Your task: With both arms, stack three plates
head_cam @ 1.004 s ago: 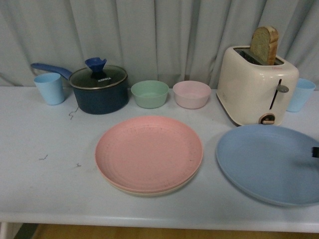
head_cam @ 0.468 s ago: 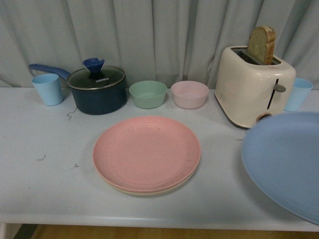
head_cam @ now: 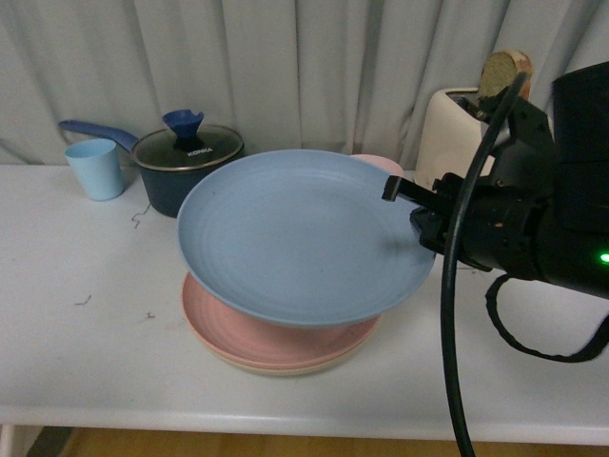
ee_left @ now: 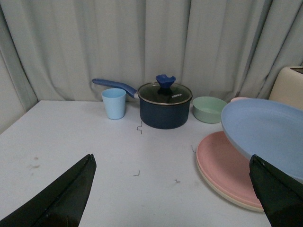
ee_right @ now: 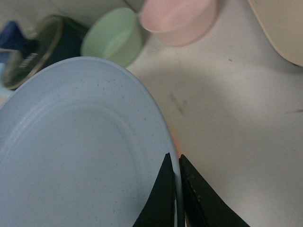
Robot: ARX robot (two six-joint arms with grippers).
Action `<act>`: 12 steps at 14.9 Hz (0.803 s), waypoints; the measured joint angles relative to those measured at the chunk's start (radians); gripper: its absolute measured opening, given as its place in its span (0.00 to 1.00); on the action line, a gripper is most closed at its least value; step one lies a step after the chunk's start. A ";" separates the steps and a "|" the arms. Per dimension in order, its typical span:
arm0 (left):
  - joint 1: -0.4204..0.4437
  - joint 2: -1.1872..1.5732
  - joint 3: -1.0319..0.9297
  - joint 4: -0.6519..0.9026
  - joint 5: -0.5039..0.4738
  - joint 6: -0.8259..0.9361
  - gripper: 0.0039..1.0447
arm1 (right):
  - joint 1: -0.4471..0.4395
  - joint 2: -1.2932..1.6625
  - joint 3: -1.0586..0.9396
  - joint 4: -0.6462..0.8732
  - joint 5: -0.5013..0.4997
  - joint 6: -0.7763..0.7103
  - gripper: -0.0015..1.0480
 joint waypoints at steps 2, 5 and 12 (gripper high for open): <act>0.000 0.000 0.000 0.000 0.000 0.000 0.94 | 0.075 0.143 0.192 -0.216 0.130 0.049 0.03; 0.000 0.000 0.000 0.000 0.000 0.000 0.94 | 0.124 0.177 0.296 -0.356 0.204 0.032 0.03; 0.000 0.000 0.000 0.000 0.000 0.000 0.94 | 0.124 0.188 0.313 -0.388 0.199 0.027 0.14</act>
